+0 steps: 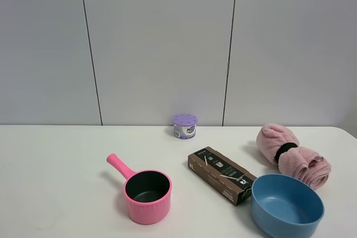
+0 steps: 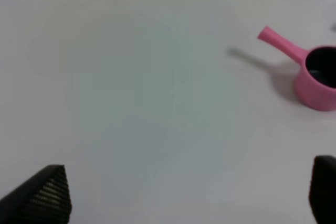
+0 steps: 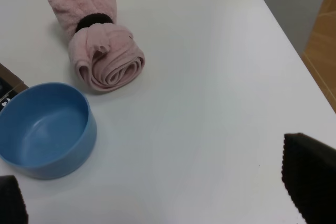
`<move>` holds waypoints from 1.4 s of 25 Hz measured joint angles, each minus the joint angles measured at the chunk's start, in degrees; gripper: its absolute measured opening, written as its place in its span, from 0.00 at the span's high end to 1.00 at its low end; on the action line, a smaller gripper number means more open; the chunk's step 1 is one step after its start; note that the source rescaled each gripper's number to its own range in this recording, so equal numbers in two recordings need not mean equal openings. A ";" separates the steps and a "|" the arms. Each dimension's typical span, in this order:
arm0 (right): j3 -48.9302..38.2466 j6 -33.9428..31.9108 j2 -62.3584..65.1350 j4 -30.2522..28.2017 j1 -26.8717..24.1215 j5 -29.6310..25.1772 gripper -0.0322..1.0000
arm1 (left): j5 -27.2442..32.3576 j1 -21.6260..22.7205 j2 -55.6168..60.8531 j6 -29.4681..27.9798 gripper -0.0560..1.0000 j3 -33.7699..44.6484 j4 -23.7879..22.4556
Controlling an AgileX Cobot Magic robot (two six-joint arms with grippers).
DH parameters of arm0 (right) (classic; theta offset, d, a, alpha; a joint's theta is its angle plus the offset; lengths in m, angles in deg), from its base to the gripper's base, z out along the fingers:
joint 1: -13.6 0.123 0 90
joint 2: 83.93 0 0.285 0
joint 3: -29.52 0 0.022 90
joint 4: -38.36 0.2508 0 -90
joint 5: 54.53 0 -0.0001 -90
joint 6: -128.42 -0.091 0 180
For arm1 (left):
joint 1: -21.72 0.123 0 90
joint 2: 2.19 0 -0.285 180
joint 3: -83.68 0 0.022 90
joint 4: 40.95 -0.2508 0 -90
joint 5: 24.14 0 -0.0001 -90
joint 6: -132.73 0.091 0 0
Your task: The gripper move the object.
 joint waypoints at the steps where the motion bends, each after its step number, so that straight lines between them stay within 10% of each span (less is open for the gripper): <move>1: 0.00 0.00 0.00 0.00 0.00 0.00 0.00 | 0.00 0.00 0.70 -0.47 0.00 1.11 0.23; 35: 0.00 0.00 0.00 0.00 0.00 0.00 0.00 | -9.09 -0.35 1.22 0.92 0.00 6.89 0.27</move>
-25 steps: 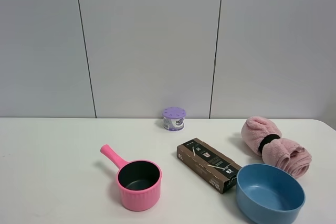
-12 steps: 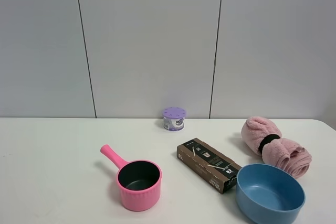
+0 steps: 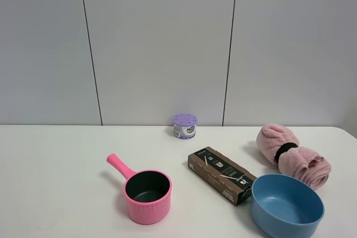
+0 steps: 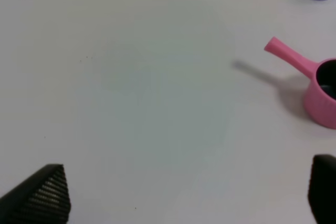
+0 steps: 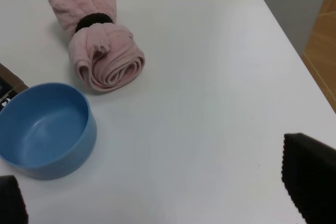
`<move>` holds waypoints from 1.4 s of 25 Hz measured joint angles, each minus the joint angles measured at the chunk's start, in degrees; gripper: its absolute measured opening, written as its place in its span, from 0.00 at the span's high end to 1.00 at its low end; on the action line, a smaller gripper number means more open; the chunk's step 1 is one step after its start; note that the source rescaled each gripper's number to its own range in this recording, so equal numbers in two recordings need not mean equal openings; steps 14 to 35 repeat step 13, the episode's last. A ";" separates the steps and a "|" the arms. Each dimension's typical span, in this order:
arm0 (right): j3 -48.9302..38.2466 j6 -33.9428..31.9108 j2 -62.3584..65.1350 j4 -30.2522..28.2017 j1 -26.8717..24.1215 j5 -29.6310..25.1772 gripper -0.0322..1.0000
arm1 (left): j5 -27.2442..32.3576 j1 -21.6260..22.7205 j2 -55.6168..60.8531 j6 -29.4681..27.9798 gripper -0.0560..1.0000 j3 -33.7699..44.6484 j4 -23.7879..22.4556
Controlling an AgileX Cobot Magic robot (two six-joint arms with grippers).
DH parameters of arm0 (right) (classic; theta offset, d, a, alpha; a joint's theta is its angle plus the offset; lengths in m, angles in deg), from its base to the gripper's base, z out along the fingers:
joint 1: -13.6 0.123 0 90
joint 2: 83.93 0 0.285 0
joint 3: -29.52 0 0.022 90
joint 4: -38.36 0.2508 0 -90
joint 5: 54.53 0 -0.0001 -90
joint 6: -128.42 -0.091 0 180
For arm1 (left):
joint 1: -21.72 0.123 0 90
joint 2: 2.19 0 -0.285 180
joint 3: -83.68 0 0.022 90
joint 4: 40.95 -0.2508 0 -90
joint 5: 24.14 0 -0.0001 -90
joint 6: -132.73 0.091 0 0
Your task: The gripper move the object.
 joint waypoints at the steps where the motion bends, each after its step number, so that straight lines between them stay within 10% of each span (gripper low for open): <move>1: 0.00 0.00 0.00 0.00 0.00 0.00 0.00 | 0.00 0.00 0.00 0.00 0.00 0.00 0.00; 35: 0.00 0.00 0.00 0.00 0.00 0.00 0.00 | 0.00 0.00 0.00 0.00 0.00 0.00 0.00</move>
